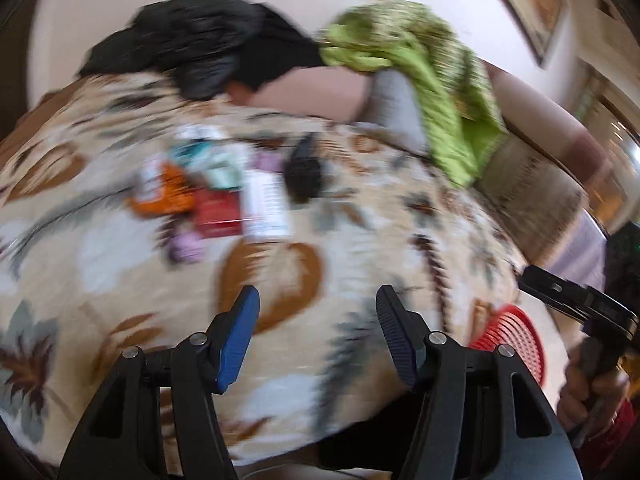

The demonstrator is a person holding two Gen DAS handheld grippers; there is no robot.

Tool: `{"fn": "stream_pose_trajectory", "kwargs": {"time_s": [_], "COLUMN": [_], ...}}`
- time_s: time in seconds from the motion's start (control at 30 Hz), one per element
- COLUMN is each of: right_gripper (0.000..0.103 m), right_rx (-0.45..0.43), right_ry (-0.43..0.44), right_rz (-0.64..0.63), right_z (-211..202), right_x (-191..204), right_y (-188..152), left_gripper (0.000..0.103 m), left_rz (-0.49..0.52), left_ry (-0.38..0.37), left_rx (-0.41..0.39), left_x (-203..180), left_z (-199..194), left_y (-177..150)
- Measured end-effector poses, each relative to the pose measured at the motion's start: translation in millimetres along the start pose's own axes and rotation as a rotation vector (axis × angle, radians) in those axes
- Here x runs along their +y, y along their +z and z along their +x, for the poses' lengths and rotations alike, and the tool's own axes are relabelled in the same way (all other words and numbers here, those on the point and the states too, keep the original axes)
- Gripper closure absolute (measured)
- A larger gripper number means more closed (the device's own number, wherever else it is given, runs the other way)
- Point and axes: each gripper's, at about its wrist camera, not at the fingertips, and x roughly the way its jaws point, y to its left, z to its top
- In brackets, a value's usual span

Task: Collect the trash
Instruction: 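Move both open tools back over the remaining trash on the bed, then grasp the purple crumpled wrapper with the left tool while the right tool grasps the white medicine box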

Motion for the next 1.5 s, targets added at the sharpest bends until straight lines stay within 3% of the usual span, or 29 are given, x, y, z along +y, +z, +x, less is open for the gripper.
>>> {"fn": "stream_pose_trajectory", "kwargs": {"time_s": [0.23, 0.4, 0.63, 0.87, 1.27, 1.37, 1.43, 1.5], "right_gripper": [0.038, 0.038, 0.038, 0.038, 0.036, 0.037, 0.046, 0.046], "right_rx": [0.074, 0.103, 0.137, 0.178, 0.306, 0.285, 0.271, 0.259], "right_ry": [0.033, 0.05, 0.042, 0.008, -0.019, -0.048, -0.067, -0.057], "right_rz": [-0.082, -0.104, -0.114, -0.074, -0.094, -0.132, -0.161, -0.167], "right_z": [64, 99, 144, 200, 296, 299, 295, 288], "right_x": [48, 70, 85, 82, 93, 97, 99, 99], "right_y": [3, 2, 12, 41, 50, 49, 48, 47], "left_gripper": [0.043, 0.043, 0.043, 0.073, 0.074, 0.074, 0.074, 0.074], "left_rz": [-0.15, -0.173, -0.141, -0.076, -0.118, -0.114, -0.101, -0.085], "left_ry": [0.103, 0.13, 0.179, 0.271, 0.279, 0.28, 0.283, 0.281], "left_rx": [-0.026, -0.011, 0.032, 0.124, 0.062, 0.054, 0.048, 0.041], "left_x": [65, 80, 81, 84, 103, 103, 101, 96], "left_z": [1, 15, 66, 121, 97, 95, 94, 94], "left_y": [-1, -1, 23, 34, 36, 37, 38, 38]}}
